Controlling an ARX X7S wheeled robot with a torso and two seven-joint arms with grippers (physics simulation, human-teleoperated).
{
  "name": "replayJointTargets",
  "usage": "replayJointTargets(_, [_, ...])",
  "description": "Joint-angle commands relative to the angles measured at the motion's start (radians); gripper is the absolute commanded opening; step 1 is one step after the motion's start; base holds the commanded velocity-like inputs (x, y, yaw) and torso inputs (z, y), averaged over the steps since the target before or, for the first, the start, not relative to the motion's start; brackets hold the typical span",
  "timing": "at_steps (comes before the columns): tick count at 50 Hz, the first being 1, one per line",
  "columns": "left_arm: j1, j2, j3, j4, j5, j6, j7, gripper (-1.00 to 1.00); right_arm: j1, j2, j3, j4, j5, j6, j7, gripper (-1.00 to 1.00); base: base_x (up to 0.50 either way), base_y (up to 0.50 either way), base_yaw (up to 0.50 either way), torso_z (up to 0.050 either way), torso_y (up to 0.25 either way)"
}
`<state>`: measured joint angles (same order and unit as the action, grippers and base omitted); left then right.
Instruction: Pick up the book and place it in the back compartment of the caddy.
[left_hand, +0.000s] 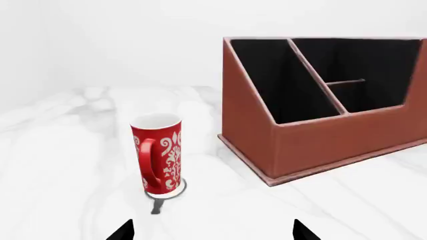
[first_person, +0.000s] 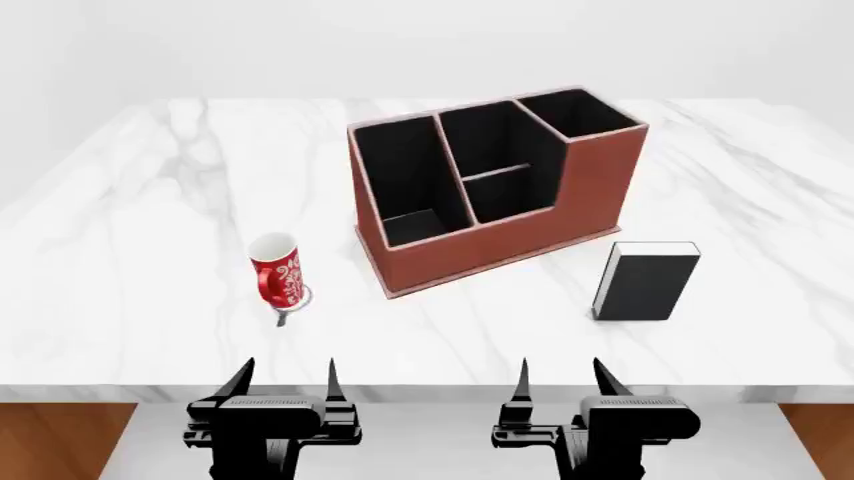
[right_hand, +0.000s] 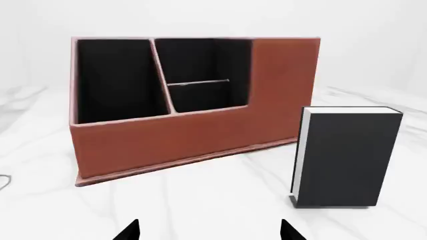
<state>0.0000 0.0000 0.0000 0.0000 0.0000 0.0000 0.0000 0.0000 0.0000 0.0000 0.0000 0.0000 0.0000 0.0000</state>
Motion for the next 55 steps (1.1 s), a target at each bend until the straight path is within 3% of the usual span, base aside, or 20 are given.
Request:
replayJointTargets(1, [-0.001, -0.016, 0.019, -0.004, -0.014, 0.004, -0.018, 1.0, 0.001, 0.017, -0.023, 0.003, 0.009, 0.008, 0.018, 1.0, 0.0, 0.0, 0.0, 0.0, 0.0])
replayJointTargets(19, [-0.006, -0.058, 0.08, -0.017, -0.039, 0.004, -0.068, 1.0, -0.001, 0.058, -0.072, -0.009, 0.049, 0.017, 0.066, 1.0, 0.0, 0.0, 0.0, 0.0, 0.0])
replayJointTargets(20, [-0.004, -0.01, 0.022, -0.018, 0.007, 0.004, -0.011, 1.0, -0.003, 0.011, -0.017, -0.009, 0.0, 0.019, 0.011, 1.0, 0.0, 0.0, 0.0, 0.0, 0.0])
replayJointTargets(40, [-0.002, -0.058, 0.097, -0.02, -0.038, 0.005, -0.064, 1.0, -0.006, 0.058, -0.084, -0.005, 0.054, 0.012, 0.066, 1.0, 0.0, 0.0, 0.0, 0.0, 0.0])
replayJointTargets(43, [0.008, -0.061, 0.073, 0.04, -0.063, 0.026, -0.083, 1.0, -0.016, 0.056, -0.044, -0.065, 0.099, -0.027, 0.088, 1.0, 0.0, 0.0, 0.0, 0.0, 0.0])
replayJointTargets(52, [0.093, -0.096, -0.088, 0.449, -0.088, 0.154, -0.206, 1.0, -0.092, 0.088, 0.143, -0.418, 0.299, -0.269, 0.121, 1.0, 0.0, 0.0, 0.0, 0.0, 0.0])
replayJointTargets(55, [0.108, -0.101, -0.109, 0.483, -0.08, 0.208, -0.222, 1.0, -0.105, 0.097, 0.174, -0.46, 0.298, -0.307, 0.135, 1.0, 0.0, 0.0, 0.0, 0.0, 0.0])
